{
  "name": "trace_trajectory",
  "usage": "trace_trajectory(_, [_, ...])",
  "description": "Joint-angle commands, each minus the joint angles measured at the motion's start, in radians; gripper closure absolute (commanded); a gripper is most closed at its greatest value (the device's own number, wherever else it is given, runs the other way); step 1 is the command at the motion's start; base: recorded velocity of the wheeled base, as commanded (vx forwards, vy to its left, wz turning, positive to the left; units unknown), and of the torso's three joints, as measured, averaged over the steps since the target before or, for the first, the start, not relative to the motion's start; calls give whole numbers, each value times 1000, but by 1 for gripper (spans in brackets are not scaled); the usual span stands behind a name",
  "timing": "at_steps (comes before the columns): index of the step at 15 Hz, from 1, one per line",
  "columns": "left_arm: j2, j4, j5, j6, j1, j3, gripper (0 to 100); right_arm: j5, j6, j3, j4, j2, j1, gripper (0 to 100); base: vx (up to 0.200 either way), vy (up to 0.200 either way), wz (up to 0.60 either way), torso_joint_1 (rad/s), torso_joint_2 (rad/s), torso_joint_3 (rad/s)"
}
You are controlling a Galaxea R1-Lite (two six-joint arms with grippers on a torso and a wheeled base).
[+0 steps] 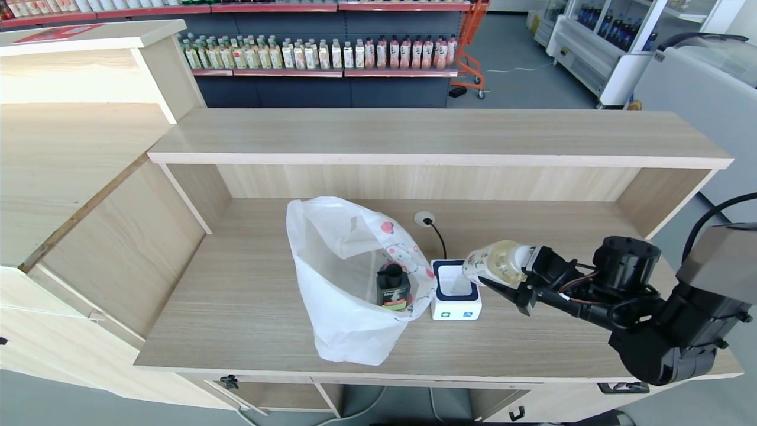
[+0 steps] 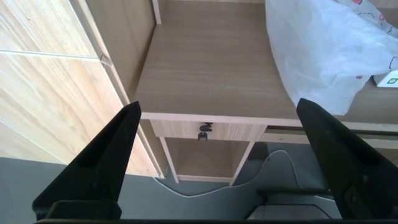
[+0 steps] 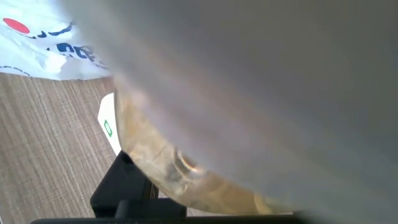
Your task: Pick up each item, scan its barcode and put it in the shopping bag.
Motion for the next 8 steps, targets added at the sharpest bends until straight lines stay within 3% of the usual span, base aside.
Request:
trace_trajectory(1, [0, 0, 0, 0, 0, 0, 0, 3, 0, -51, 1, 79, -1, 100, 0, 0, 0, 0, 0, 0])
trace_trajectory(8, [0, 0, 0, 0, 0, 0, 0, 51, 20, -161, 12, 149, 8, 100, 0, 0, 0, 0, 0, 0])
